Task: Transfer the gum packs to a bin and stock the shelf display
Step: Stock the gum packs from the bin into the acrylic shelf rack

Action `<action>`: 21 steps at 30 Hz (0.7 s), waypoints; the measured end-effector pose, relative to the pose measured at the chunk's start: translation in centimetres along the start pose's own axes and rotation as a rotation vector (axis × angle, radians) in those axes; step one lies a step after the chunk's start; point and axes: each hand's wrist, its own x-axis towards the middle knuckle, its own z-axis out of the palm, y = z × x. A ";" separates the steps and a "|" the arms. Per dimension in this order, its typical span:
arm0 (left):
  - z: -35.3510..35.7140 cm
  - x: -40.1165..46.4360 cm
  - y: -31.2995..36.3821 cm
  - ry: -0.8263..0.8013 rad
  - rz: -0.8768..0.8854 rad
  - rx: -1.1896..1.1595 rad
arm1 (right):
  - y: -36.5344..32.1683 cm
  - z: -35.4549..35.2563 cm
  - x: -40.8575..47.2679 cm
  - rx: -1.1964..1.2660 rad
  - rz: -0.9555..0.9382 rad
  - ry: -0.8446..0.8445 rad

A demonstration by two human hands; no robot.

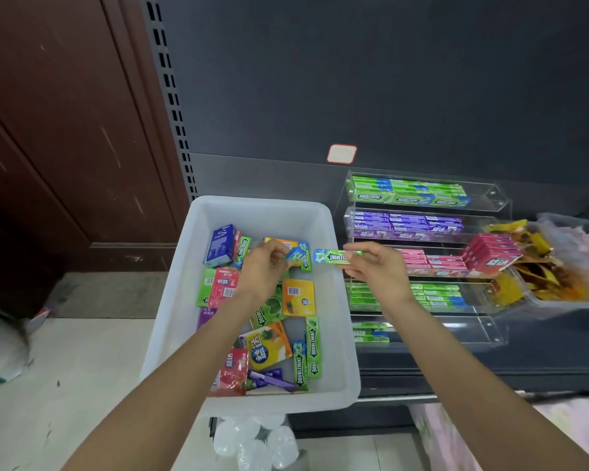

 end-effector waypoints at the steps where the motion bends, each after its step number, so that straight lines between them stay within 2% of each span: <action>1: 0.1 -0.4 0.8 0.015 0.022 -0.051 | -0.1 -0.4 -0.2 0.020 0.004 0.003; 7: 2.2 -3.4 5.5 0.050 0.109 -0.284 | -0.2 -4.9 -1.5 0.116 0.032 -0.038; 12: 6.1 -5.3 8.1 0.050 -0.022 -0.335 | 1.4 -10.6 -2.0 0.137 0.083 -0.081; 21: 13.2 -9.6 10.9 0.110 -0.153 -0.321 | 5.3 -18.1 -2.4 -0.052 0.098 -0.087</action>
